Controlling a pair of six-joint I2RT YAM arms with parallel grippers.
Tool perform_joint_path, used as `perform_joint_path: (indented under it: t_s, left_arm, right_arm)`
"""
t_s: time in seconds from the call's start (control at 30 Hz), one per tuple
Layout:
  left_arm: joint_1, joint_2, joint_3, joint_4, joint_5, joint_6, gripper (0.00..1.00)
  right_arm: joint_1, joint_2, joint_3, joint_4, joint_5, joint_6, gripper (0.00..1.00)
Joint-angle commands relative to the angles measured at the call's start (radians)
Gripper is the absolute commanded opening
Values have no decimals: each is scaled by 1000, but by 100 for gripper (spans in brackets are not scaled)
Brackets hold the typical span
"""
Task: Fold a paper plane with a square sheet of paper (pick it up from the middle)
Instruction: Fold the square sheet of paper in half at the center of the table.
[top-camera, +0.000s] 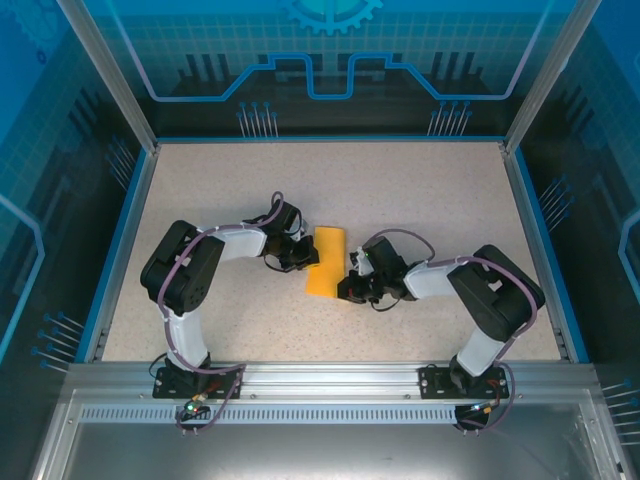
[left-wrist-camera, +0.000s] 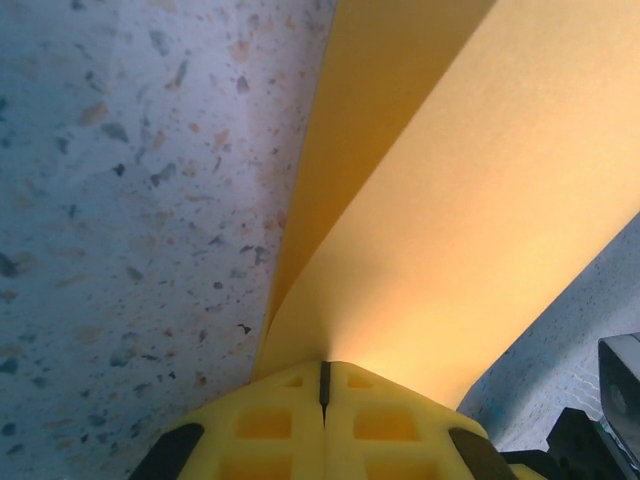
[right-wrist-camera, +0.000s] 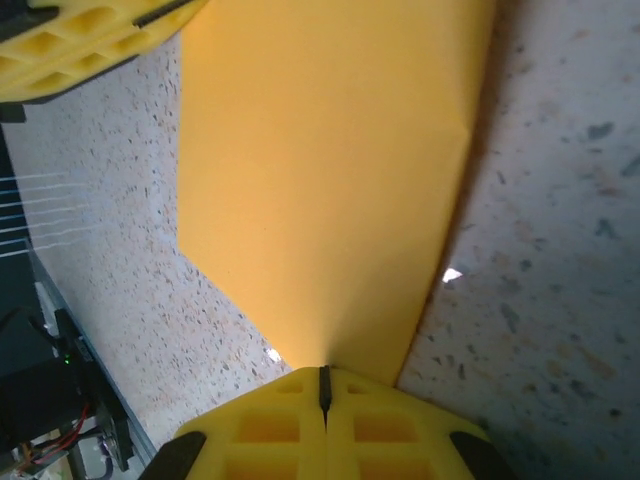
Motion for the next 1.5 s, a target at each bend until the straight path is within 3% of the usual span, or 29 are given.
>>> perform_joint_path:
  t_s: [0.0, 0.2, 0.27, 0.5, 0.67, 0.8, 1.13, 1.47]
  left_arm:
    - [-10, 42, -31, -112, -85, 26, 0]
    - [-10, 43, -30, -116, -87, 31, 0]
    - [-10, 41, -31, -116, -86, 32, 0]
    - [-10, 44, -37, -122, -86, 40, 0]
    - [-10, 44, -36, -120, -86, 37, 0]
    - [-10, 46, -35, -125, -90, 42, 0]
    - [-10, 51, -35, -128, -91, 45, 0]
    - [-10, 52, -38, -128, -91, 46, 0]
  right_arm:
    - [23, 12, 52, -146, 44, -42, 0]
    - [9, -92, 108, -233, 90, -55, 0]
    - [-24, -105, 106, -185, 61, -41, 0]
    - [-93, 7, 157, -73, -41, -40, 0]
    - [-108, 77, 140, -61, 41, -28, 0]
    - [-124, 123, 109, -25, 34, -14, 0]
    - [-140, 50, 161, -45, -22, -28, 0]
    - [-178, 126, 203, -36, -62, -46, 0]
